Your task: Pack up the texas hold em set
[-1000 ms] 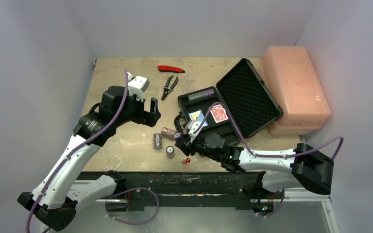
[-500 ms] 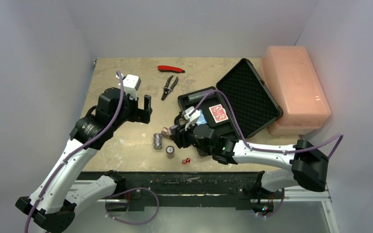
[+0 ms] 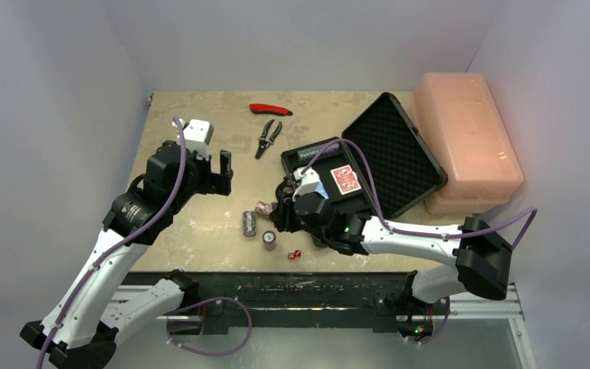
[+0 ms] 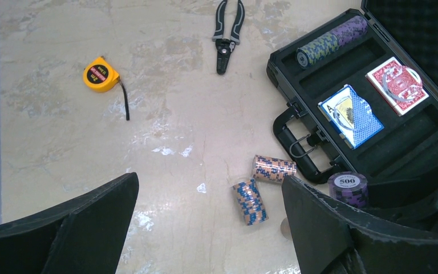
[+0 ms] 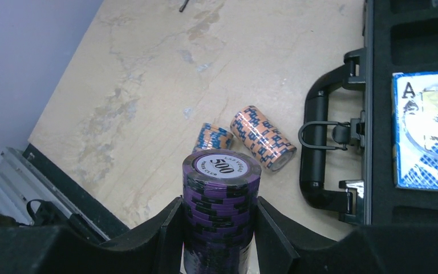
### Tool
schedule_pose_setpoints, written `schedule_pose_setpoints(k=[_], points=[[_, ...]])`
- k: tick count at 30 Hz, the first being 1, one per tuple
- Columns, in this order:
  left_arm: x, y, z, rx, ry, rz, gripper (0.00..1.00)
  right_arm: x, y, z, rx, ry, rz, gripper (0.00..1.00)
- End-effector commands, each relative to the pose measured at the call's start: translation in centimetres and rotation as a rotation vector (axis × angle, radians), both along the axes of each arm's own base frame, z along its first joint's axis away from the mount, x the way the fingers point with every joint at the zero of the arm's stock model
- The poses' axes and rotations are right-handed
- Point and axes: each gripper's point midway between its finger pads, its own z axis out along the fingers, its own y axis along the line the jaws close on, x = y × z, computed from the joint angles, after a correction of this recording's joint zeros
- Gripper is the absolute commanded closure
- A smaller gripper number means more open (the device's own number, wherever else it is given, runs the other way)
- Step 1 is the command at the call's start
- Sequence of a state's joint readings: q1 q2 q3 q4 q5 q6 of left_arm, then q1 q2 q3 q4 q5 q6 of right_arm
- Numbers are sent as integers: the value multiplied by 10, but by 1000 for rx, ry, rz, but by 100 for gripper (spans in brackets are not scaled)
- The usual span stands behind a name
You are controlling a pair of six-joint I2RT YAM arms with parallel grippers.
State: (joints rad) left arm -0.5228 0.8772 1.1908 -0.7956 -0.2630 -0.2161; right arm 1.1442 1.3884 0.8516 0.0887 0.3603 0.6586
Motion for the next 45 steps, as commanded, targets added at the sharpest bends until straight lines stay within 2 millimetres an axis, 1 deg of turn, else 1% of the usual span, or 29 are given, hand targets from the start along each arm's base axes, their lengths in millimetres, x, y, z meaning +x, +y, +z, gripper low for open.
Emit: schedule_pose_setpoints(k=[1,3,5,8,10,13,15,16,20,23,28,31,33,38,42,45], points=[[6,6,8,7,-52,29,3,17,9,46,143,-20,-102,100],[6,6,7,8,-48,26,3,22,10,49,150,-20,-115,100],[7,6,6,13,-45,28,4,29,9,57,175,-12,-144,100],[7,9,7,22,-48,40,4,42,6,75,232,-3,-194,100],[6,10,7,23,-53,45,4,54,-1,86,249,4,-280,100],[6,12,8,25,-58,50,4,74,-15,90,224,55,-424,100],[6,13,8,28,-58,55,4,88,-25,89,210,96,-526,100],[6,13,8,28,-60,55,4,96,-35,81,189,130,-588,100],[7,13,7,34,-56,58,5,126,-57,76,221,246,-725,100],[9,13,3,43,-48,61,5,145,-69,70,256,317,-773,100],[12,14,-1,61,-37,67,6,170,-89,66,280,363,-863,100],[13,14,-2,68,-34,70,6,182,-104,57,250,402,-937,100],[13,14,-3,70,-32,70,6,189,-113,48,225,427,-983,100],[14,14,-3,71,-31,68,6,204,-128,30,220,492,-1050,100],[14,13,-4,72,-30,63,7,213,-139,23,244,517,-1097,100],[14,13,-4,76,-30,61,7,220,-146,23,253,510,-1122,100]])
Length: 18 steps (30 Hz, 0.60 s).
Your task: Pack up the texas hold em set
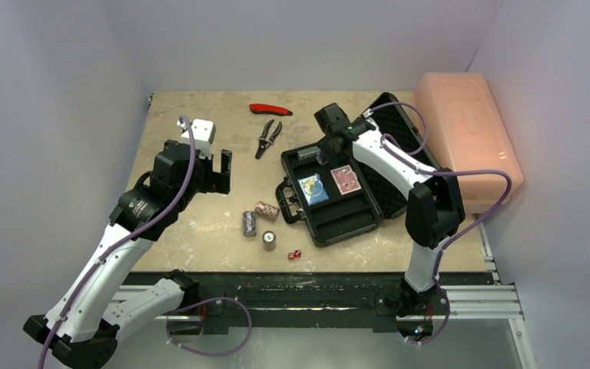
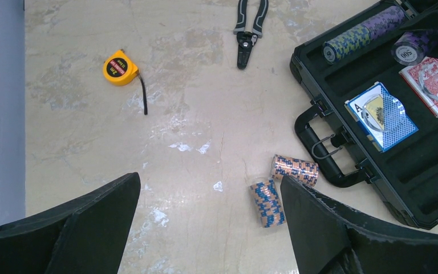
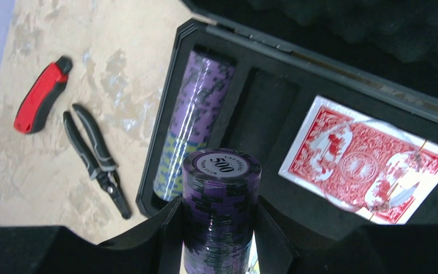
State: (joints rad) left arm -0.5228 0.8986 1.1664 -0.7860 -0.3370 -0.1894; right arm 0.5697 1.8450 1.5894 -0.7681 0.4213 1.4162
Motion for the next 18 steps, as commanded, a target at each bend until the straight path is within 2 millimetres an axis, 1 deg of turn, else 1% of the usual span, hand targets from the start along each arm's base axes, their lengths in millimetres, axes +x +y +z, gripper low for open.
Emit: schedule_pose_setpoints(k=[1,7,12,18], points=[[6,2,8,6,-37,7,7,20,-3,37,78,-92,-81,100],[6,4,8,13,-39,12,7,25,-16,28,94,-100,-145,100],[7,3,7,16,-35,10,8,31,-19,26,109,-115,-170,100],[6,4,7,17,-38,14,8,33,-20,15,90,-96,-176,100]])
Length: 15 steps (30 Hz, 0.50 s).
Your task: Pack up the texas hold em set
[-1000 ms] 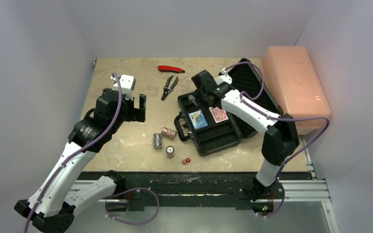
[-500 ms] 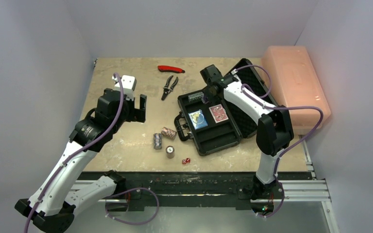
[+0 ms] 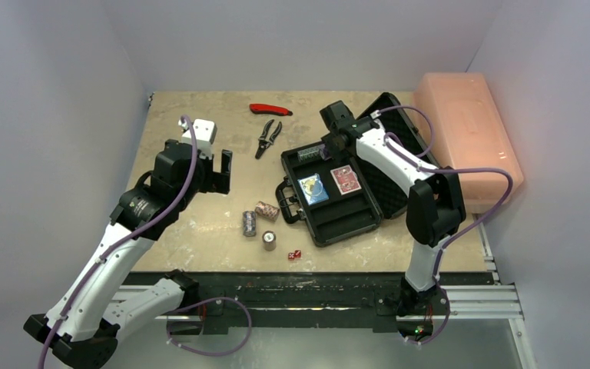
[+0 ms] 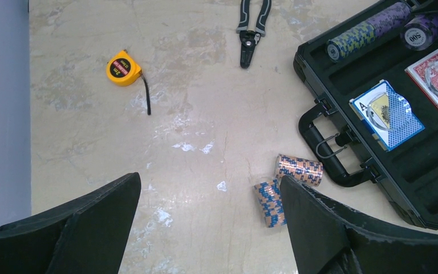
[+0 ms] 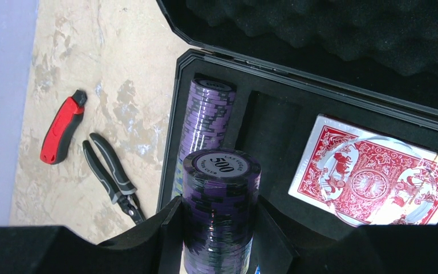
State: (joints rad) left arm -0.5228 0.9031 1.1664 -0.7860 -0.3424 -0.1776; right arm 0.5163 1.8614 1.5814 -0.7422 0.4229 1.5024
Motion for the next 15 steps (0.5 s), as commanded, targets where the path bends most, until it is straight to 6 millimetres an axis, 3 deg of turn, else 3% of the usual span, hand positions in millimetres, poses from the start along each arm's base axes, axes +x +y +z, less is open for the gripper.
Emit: schedule_pose_setpoints(k=[1,11,15], points=[[5,4,9,4,-41,16,8,16,-3,19,28,-84,-60,100],[-8,-1,21,-68,-53,-13,8,20,-10,-1,-25,-49,-62,100],[-6,3,10,-48,-58,-3,8,23,-14,-6,-34,-49,-72,100]])
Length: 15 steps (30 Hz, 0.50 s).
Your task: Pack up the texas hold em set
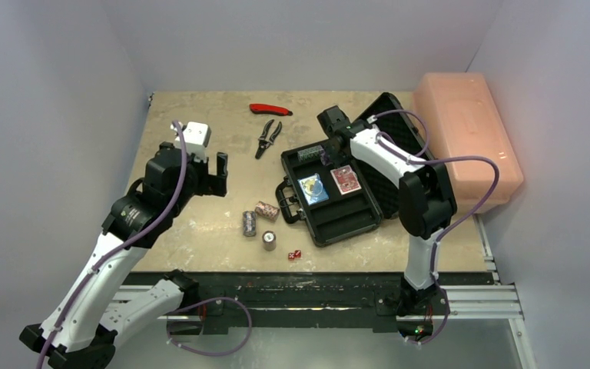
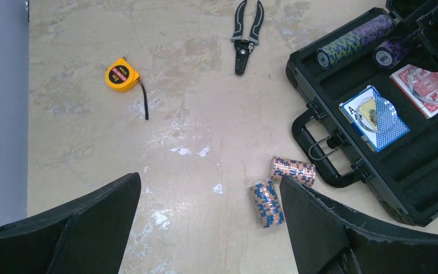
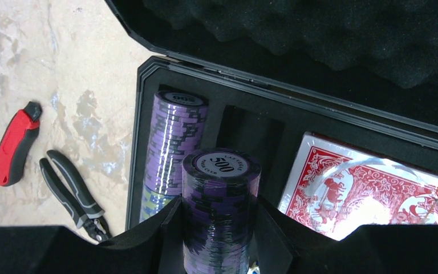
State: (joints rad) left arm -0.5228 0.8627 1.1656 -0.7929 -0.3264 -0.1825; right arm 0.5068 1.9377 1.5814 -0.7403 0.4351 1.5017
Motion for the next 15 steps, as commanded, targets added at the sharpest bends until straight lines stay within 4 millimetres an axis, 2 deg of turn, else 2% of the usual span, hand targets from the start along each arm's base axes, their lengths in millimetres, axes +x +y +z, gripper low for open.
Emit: schedule_pose_setpoints(k=[1,5,15], points=[[3,2,-3,-8,-25,10,8,20,-8,26,13,-107,-54,100],[4,2,-11,18,4,10,9,22,-7,16,19,-82,-48,100],[3,6,-11,25,-6,21,9,20,-7,-4,41,-26,-47,100]])
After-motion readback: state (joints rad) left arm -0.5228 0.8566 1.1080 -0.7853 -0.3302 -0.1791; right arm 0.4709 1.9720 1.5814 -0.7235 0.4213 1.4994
